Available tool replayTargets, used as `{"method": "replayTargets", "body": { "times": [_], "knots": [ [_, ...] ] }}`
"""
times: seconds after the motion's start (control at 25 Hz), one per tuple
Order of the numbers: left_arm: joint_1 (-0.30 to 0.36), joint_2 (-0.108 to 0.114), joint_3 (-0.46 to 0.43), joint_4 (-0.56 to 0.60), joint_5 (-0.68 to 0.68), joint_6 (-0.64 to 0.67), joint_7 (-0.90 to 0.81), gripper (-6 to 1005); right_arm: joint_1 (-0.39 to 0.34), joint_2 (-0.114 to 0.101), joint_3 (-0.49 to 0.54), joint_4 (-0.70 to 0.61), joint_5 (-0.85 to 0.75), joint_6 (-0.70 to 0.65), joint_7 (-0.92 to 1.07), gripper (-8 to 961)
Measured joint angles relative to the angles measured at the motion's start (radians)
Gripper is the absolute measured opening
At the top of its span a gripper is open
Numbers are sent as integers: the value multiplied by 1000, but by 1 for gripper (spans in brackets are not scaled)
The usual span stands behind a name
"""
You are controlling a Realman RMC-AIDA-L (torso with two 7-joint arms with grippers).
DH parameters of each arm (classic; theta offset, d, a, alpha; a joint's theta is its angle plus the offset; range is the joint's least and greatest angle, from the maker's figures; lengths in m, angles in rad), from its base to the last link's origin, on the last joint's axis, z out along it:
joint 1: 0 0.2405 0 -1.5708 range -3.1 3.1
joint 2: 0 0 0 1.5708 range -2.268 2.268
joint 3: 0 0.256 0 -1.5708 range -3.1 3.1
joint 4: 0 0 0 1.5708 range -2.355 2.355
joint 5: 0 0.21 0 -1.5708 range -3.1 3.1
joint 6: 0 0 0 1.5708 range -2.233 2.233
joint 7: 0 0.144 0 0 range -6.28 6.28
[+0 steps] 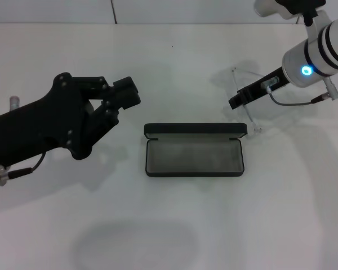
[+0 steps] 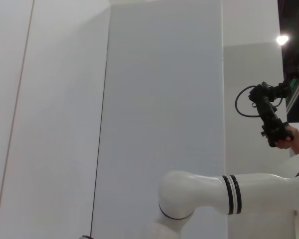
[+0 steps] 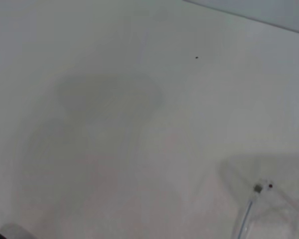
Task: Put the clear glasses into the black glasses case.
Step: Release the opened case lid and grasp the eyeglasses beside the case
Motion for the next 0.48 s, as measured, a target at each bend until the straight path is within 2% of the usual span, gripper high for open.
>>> {"method": "replayTargets", "body": {
  "times": [0.08, 0.32, 0.48],
  "knots": [
    [1, 0, -1, -1, 0, 0, 0, 83, -2, 0, 0, 0, 0, -1, 0, 346],
    [3, -2, -1, -2, 0, 0, 0, 83, -11, 0, -1, -6, 0, 3, -23, 335],
    [4, -1, -2, -9, 1, 0, 1, 83, -38, 0, -2, -35, 0, 3, -52, 252]
  ]
}}
